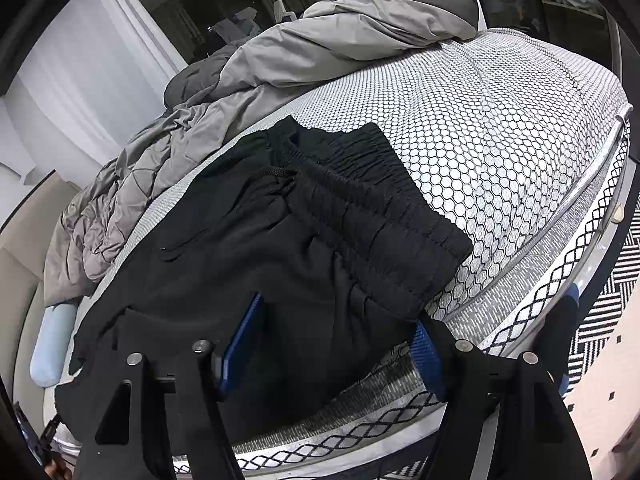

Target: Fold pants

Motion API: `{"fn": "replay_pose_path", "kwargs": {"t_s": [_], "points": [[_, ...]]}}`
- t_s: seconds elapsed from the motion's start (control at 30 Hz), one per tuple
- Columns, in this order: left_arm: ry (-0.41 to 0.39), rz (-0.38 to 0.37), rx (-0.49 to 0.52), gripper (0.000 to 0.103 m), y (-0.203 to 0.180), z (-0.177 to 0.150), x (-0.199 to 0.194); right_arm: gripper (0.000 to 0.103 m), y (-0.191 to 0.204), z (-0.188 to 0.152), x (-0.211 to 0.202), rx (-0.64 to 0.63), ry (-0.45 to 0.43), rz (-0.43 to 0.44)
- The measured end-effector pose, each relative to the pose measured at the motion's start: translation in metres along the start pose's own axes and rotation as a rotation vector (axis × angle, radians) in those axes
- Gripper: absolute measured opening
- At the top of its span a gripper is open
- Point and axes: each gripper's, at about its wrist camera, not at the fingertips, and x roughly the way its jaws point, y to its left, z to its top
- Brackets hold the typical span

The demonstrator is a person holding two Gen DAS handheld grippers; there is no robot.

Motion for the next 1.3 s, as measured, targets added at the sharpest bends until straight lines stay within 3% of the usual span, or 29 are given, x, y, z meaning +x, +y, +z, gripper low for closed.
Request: {"fn": "replay_pose_path", "kwargs": {"t_s": [0.07, 0.2, 0.37, 0.5, 0.57, 0.6, 0.63, 0.7, 0.8, 0.87, 0.9, 0.97, 1.0, 1.03, 1.07, 1.1, 1.13, 1.2, 1.3], "points": [[-0.004, -0.001, -0.003, 0.081, 0.0, -0.001, 0.001, 0.062, -0.001, 0.0, -0.001, 0.006, -0.025, -0.016], [-0.007, -0.001, 0.0, 0.081, 0.0, -0.001, 0.0, 0.014, 0.003, 0.0, -0.009, -0.045, -0.072, -0.049], [0.019, -0.035, 0.002, 0.081, -0.007, 0.0, 0.002, 0.011, 0.016, -0.002, -0.035, -0.157, -0.166, -0.083], [0.027, -0.088, -0.026, 0.081, -0.007, 0.002, -0.001, 0.019, 0.003, 0.002, 0.0, -0.169, -0.011, -0.23], [-0.001, -0.12, -0.044, 0.081, -0.006, 0.009, -0.008, 0.024, 0.008, 0.002, -0.002, -0.184, -0.012, -0.219], [-0.012, -0.161, -0.059, 0.081, -0.005, 0.016, -0.01, 0.036, 0.011, 0.002, -0.01, -0.2, -0.044, -0.21], [-0.014, -0.193, -0.07, 0.083, -0.006, 0.024, -0.011, 0.058, 0.013, 0.003, -0.017, -0.206, -0.073, -0.21], [0.0, -0.271, -0.099, 0.084, -0.013, 0.039, -0.004, 0.076, 0.017, 0.005, -0.039, -0.193, -0.168, -0.215], [0.095, -0.464, -0.146, 0.084, -0.038, 0.063, 0.024, 0.077, 0.019, 0.012, -0.053, -0.175, -0.184, -0.183], [0.202, -0.563, -0.151, 0.084, -0.065, 0.074, 0.057, 0.077, 0.021, 0.015, -0.059, -0.151, -0.189, -0.15], [0.298, -0.593, -0.174, 0.083, -0.081, 0.076, 0.085, 0.078, 0.022, 0.016, -0.063, -0.142, -0.192, -0.129], [0.422, -0.604, -0.262, 0.071, -0.095, 0.073, 0.122, 0.079, 0.026, 0.014, -0.068, -0.133, -0.193, -0.087], [0.449, -0.593, -0.31, 0.068, -0.098, 0.074, 0.136, 0.079, 0.029, 0.013, -0.07, -0.136, -0.193, -0.07], [0.42, -0.583, -0.333, 0.06, -0.1, 0.079, 0.14, 0.08, 0.033, 0.012, -0.072, -0.145, -0.192, -0.066], [0.379, -0.58, -0.324, 0.038, -0.103, 0.087, 0.139, 0.08, 0.036, 0.011, -0.072, -0.156, -0.19, -0.073], [0.357, -0.567, -0.299, 0.022, -0.105, 0.092, 0.139, 0.08, 0.037, 0.01, -0.072, -0.17, -0.187, -0.082], [0.324, -0.52, -0.265, 0.002, -0.106, 0.098, 0.137, 0.08, 0.037, 0.01, -0.071, -0.18, -0.182, -0.087], [0.242, -0.473, -0.242, 0.002, -0.099, 0.108, 0.133, 0.08, 0.036, 0.01, -0.068, -0.192, -0.168, -0.091], [0.235, -0.41, -0.227, 0.004, -0.085, 0.115, 0.137, 0.081, 0.03, 0.01, -0.062, -0.194, -0.152, -0.109]]}}
